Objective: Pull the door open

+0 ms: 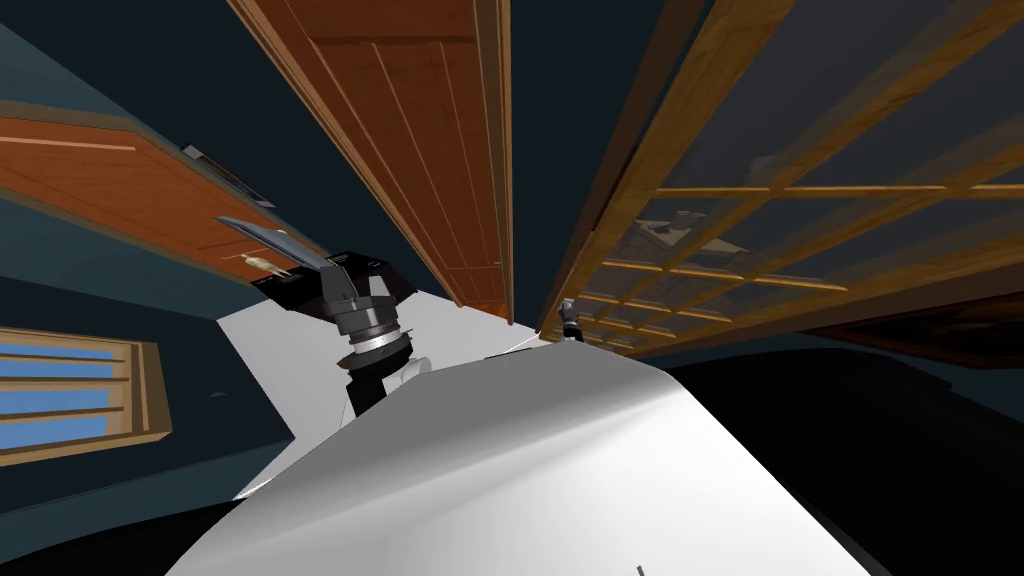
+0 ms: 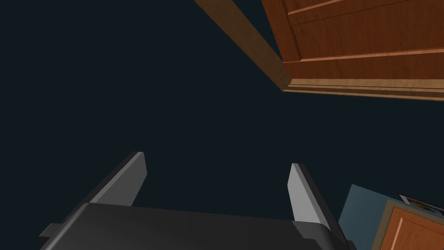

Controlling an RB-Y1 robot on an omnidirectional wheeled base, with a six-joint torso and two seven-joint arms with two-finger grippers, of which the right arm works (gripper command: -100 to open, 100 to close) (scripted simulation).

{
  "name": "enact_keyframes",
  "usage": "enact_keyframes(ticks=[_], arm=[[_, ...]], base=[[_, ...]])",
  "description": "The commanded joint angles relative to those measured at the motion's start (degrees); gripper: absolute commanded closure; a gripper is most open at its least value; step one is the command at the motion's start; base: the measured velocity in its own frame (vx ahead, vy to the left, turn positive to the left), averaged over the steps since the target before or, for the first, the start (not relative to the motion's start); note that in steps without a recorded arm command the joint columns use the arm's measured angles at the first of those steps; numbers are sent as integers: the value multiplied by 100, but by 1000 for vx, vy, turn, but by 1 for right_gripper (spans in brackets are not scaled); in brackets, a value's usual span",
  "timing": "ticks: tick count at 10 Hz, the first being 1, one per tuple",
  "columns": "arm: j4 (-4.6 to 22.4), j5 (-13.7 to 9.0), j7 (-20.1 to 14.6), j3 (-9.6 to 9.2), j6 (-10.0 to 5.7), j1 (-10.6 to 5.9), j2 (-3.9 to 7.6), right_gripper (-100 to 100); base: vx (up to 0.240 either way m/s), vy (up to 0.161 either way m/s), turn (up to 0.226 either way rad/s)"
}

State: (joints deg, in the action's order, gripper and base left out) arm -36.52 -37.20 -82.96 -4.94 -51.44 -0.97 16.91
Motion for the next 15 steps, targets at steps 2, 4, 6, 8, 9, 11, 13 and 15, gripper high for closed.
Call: enact_keyframes(ticks=[2,4,6,8,9,11,13,15], arm=[[-1,2,-4,-8,0,3,-13,100],[-25,49,-96,-108,1,44,37,100],[-65,104,-209,-226,-15,84,98,100],[-111,168,-339,-362,-33,131,167,100],[-134,200,-404,-430,-42,154,202,100],[-184,268,-543,-575,-61,204,276,100],[-166,281,-570,-601,-67,209,296,100],[-225,374,-723,-782,-120,290,387,100]], base=[[-14,4,2],[-58,0,38],[-209,-8,79],[-227,-19,86],[-219,-17,81],[-223,8,88],[-142,9,33],[-208,-33,75]])
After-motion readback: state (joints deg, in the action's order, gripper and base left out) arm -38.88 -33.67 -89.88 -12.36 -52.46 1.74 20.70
